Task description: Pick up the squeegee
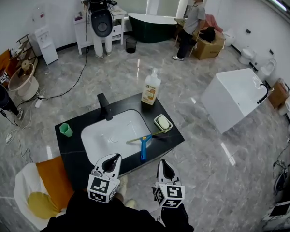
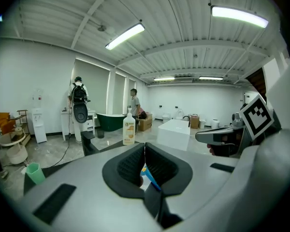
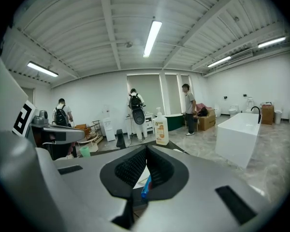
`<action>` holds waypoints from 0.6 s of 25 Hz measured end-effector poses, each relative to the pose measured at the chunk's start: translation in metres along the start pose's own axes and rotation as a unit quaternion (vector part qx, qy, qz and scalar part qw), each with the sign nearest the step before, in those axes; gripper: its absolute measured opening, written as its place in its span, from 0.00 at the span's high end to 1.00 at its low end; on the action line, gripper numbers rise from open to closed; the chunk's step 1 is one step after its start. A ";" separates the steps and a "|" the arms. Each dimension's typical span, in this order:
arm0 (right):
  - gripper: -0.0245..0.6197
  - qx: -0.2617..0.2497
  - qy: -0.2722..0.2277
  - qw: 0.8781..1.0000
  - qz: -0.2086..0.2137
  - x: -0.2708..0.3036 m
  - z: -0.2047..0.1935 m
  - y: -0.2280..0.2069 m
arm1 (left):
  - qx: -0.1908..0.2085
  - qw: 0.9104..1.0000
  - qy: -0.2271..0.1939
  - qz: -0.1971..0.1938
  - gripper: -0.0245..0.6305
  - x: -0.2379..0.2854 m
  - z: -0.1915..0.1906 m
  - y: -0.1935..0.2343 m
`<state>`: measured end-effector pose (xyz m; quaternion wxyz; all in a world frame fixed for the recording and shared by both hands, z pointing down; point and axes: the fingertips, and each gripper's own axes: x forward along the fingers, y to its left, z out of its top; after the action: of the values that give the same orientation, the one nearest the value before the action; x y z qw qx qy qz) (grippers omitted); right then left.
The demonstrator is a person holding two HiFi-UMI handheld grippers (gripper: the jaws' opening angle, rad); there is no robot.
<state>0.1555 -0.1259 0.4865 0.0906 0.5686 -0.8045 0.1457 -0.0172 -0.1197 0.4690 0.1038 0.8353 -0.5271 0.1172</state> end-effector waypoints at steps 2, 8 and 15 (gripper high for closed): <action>0.94 0.004 0.011 1.000 0.002 0.024 0.000 0.000 | -0.004 1.000 0.010 -0.002 0.93 0.018 -0.001 0.013; 0.94 0.015 0.053 0.998 0.008 0.093 -0.016 -0.004 | -0.021 0.999 0.044 -0.006 0.93 0.074 -0.016 0.052; 0.94 0.030 0.102 0.994 0.006 0.155 -0.052 -0.014 | -0.039 0.996 0.084 -0.014 0.93 0.127 -0.048 0.082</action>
<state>0.1153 -0.2508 0.5856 0.1542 0.5484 -0.7896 0.2279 -0.0425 -0.2491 0.5577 0.1822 0.8250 -0.5089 0.1648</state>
